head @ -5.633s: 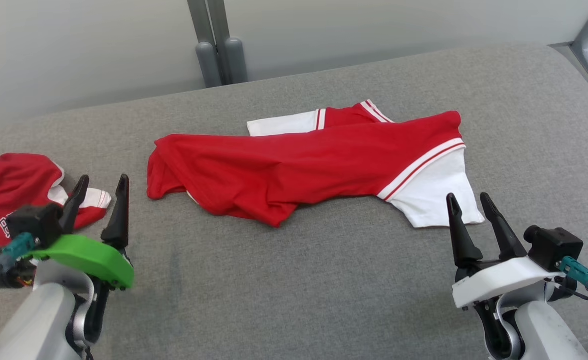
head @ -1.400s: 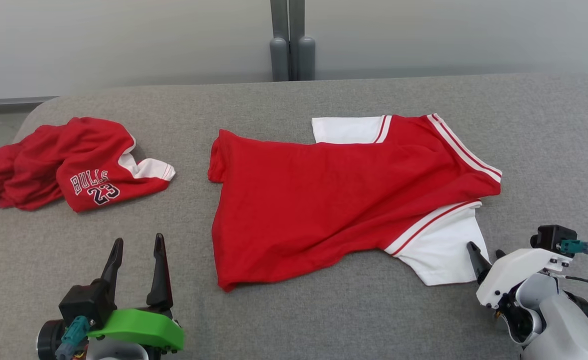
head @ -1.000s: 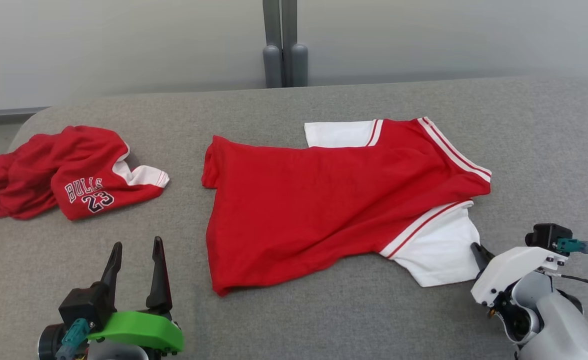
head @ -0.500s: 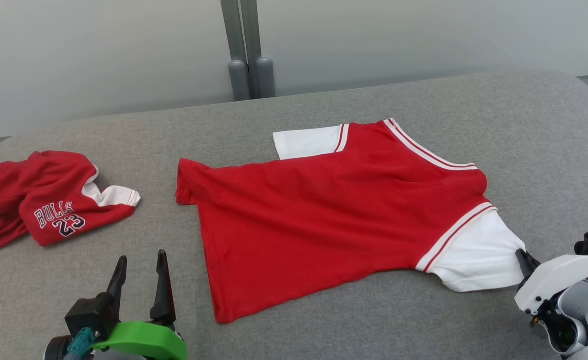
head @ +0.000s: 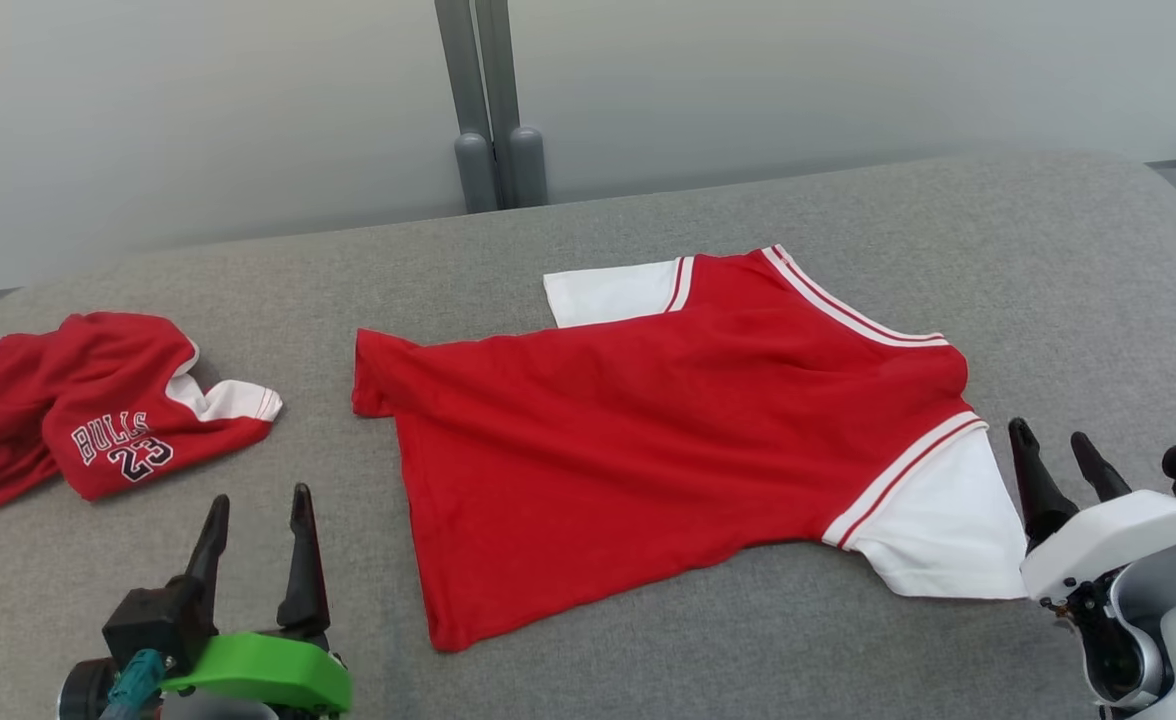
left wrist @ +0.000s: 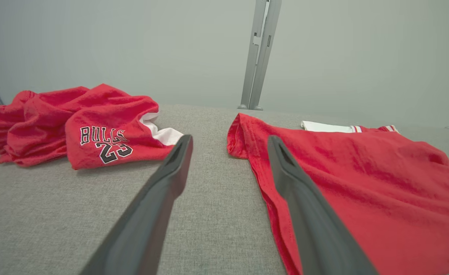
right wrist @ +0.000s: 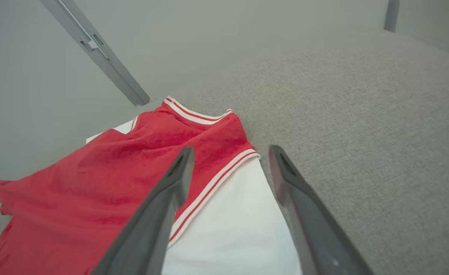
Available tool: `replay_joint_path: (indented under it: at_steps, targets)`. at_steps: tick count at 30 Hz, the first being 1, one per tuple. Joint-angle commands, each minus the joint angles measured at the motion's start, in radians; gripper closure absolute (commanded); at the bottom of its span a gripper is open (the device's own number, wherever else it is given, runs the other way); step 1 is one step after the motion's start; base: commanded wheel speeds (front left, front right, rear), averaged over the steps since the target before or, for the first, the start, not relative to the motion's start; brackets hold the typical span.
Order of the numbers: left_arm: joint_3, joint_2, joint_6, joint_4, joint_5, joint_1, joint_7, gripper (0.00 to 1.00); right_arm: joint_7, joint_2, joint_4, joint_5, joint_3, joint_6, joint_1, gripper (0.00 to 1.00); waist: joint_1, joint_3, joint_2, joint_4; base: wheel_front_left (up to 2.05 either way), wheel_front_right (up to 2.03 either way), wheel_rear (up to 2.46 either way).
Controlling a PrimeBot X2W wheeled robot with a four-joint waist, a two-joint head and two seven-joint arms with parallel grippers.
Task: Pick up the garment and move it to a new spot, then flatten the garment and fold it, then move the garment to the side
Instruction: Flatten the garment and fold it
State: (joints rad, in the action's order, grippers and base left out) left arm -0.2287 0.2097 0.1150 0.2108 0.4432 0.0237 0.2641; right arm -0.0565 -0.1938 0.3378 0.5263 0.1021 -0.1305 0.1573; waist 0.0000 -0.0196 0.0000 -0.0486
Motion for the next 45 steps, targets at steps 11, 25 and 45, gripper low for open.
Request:
replay_joint_path:
  at_steps: [11,25,45]
  targets:
    - [0.133,-0.027,0.002,-0.147,-0.070,-0.065,0.000,0.00,0.238,0.014,-0.194,-0.086,-0.093,0.000,-0.073,0.00,0.0000,0.048,0.0000,0.019,0.00,0.00,0.00]
    - [0.190,-0.096,-0.076,-0.130,-0.115,-0.115,0.000,0.00,0.317,-0.027,-0.198,-0.127,-0.168,0.000,-0.118,0.00,0.0000,0.055,0.0000,0.028,0.00,0.00,0.00]
    - [0.197,-0.126,-0.122,-0.079,-0.161,-0.095,-0.006,0.00,0.322,-0.051,-0.156,-0.135,-0.183,0.000,-0.076,0.00,0.0000,0.050,0.0000,0.005,0.00,0.00,0.00]
